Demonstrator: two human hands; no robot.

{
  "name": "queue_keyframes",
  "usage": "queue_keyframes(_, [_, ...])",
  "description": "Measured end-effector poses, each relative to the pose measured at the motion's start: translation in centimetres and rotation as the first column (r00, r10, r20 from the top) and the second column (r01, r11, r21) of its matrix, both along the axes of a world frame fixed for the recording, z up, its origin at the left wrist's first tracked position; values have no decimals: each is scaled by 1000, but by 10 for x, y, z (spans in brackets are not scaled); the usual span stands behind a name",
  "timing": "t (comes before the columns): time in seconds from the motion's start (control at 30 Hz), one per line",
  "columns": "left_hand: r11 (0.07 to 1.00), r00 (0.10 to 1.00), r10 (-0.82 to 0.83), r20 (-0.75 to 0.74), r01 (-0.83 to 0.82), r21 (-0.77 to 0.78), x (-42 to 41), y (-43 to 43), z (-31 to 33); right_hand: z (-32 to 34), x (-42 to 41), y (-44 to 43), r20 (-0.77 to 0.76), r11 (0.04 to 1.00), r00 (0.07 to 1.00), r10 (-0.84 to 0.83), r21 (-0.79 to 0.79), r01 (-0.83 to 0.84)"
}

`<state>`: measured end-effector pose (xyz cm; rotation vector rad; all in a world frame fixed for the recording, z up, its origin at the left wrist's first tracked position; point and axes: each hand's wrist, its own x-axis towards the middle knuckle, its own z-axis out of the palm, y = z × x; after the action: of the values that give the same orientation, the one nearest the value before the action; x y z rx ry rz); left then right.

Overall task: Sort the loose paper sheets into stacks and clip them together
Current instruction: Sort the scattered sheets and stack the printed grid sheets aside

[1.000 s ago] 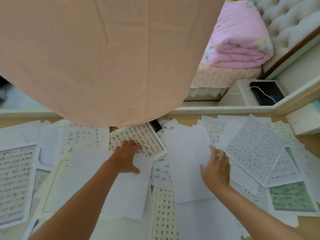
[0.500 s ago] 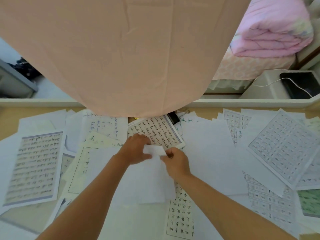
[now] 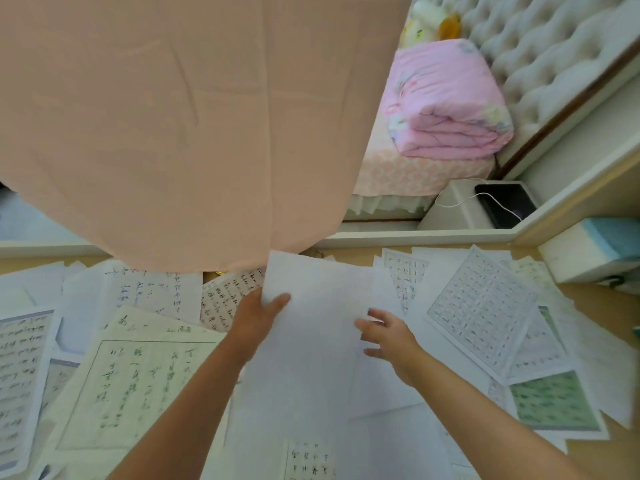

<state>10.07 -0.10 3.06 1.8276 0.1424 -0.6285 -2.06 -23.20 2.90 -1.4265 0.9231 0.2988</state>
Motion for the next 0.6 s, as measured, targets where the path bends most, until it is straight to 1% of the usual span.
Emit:
queue_keyframes(0.03, [999, 999, 32, -22, -32, -6, -5, -10, -3, 1, -5, -5, -11, 998, 999, 51, -22, -51])
queue_keyframes(0.1, [998, 996, 65, -62, -66, -13, -17, -31, -9, -4, -10, -17, -33, 988, 995, 95, -118, -99])
queue_keyframes(0.13, [996, 993, 87, -77, -89, -23, -23, -42, -11, -7, -12, -25, -44, 986, 995, 88, -139, -94])
queue_keyframes(0.2, [989, 986, 142, -89, -145, -27, -31, -63, -17, -12, -12, -39, -46, 991, 998, 44, -122, -49])
queue_keyframes(0.23, [989, 985, 149, -85, -151, -12, -35, -72, -20, -14, -11, -46, -46, 988, 999, 13, -151, -20])
queue_keyframes(0.3, [994, 994, 85, -64, -80, 76, -40, -86, -30, -24, -8, -60, -36, 960, 997, -66, -274, 53])
queue_keyframes(0.33, [986, 998, 22, -57, -12, 166, -43, -91, -37, -30, -6, -66, -37, 941, 994, -106, -326, 88])
queue_keyframes(0.37, [959, 997, -48, -53, 61, 277, -47, -94, -43, -33, -3, -70, -48, 928, 991, -122, -359, 97])
queue_keyframes(0.4, [912, 993, -113, -47, 122, 392, -50, -96, -51, -40, 0, -74, -73, 923, 992, -104, -378, 69])
queue_keyframes(0.43, [862, 986, -157, -48, 161, 480, -55, -98, -55, -45, 3, -76, -109, 912, 992, -56, -410, 7])
queue_keyframes(0.47, [836, 985, -167, -51, 169, 523, -59, -99, -58, -51, 6, -77, -164, 889, 986, 2, -451, -77])
queue_keyframes(0.5, [834, 986, -156, -56, 162, 528, -62, -100, -57, -52, 9, -75, -226, 851, 973, 49, -501, -159])
queue_keyframes(0.53, [839, 988, -139, -67, 153, 523, -65, -102, -57, -55, 11, -72, -269, 813, 961, 66, -544, -209])
queue_keyframes(0.57, [840, 989, -127, -76, 148, 523, -67, -104, -54, -56, 14, -68, -294, 805, 954, 58, -552, -219])
queue_keyframes(0.6, [842, 990, -110, -88, 140, 521, -69, -105, -55, -55, 16, -64, -297, 818, 954, 43, -538, -204])
